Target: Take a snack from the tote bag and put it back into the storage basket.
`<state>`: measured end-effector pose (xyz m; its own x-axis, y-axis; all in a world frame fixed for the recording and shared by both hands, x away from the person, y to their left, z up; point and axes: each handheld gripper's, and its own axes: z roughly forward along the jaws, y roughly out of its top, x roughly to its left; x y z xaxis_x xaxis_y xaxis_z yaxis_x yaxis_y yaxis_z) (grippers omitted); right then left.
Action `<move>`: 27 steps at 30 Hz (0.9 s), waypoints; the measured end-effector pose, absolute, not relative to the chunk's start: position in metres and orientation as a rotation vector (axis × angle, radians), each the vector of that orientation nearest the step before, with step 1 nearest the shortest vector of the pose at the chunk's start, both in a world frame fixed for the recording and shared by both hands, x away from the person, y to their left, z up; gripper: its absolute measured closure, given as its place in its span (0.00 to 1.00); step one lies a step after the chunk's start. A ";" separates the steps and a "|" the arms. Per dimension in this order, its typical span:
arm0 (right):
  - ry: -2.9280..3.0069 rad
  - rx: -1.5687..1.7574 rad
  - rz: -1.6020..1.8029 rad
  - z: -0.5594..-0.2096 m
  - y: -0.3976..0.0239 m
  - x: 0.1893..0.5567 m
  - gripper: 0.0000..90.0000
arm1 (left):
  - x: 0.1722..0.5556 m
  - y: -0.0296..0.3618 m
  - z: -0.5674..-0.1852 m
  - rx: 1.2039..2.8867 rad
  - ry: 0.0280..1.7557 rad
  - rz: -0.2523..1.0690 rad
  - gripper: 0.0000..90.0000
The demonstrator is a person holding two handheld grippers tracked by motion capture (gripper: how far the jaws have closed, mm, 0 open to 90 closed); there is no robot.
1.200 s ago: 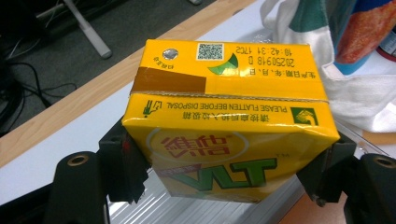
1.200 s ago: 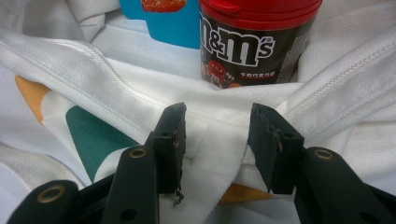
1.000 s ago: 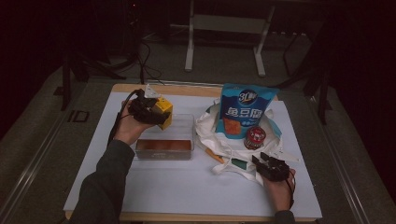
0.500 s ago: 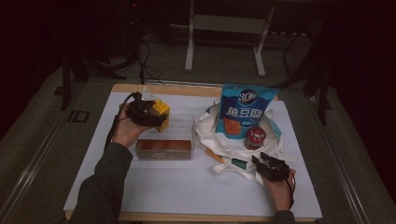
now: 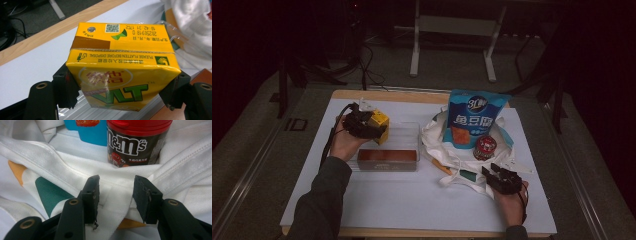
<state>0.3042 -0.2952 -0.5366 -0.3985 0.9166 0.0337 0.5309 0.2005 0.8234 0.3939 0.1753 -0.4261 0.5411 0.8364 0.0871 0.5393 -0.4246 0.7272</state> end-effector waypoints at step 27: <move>2.011 1.344 1.085 -0.537 -0.295 0.304 0.62 | 0.384 0.206 -0.467 2.128 1.238 0.574 0.31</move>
